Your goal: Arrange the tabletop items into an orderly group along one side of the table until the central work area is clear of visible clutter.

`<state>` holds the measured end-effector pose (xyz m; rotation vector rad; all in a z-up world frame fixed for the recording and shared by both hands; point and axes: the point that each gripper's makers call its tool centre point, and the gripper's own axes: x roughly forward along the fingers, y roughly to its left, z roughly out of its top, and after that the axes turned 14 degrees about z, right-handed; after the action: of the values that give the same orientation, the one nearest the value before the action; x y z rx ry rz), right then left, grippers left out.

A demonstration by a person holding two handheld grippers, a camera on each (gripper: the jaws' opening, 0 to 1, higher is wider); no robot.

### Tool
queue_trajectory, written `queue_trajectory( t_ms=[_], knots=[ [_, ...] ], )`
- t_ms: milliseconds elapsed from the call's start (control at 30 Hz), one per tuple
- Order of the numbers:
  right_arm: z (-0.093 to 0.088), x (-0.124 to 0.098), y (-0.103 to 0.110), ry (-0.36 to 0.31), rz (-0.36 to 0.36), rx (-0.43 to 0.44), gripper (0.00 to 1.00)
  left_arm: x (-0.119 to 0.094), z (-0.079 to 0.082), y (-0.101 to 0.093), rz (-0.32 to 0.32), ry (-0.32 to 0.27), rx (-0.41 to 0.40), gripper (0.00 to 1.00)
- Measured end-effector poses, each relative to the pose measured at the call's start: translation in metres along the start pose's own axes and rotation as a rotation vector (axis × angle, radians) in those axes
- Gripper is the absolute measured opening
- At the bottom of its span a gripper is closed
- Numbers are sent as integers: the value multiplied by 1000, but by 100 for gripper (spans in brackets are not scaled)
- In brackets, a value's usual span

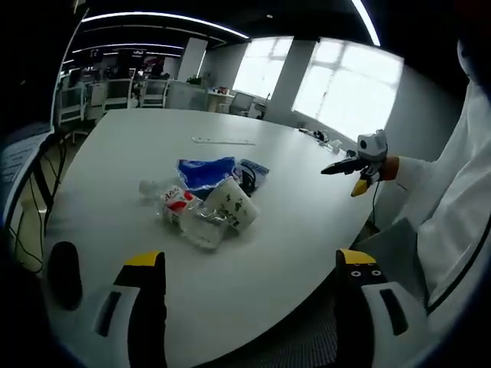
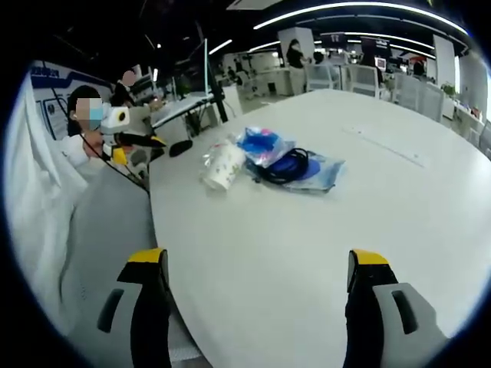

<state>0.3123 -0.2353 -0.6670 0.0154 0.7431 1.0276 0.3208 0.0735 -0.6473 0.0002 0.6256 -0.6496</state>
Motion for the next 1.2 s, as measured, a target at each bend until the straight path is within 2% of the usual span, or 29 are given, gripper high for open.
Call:
queue_trajectory(
  t_ms=[1200],
  knots=[
    [-3,-3,1,-11,-11,11,96,0,1,-2,-8,-6,5,94]
  ],
)
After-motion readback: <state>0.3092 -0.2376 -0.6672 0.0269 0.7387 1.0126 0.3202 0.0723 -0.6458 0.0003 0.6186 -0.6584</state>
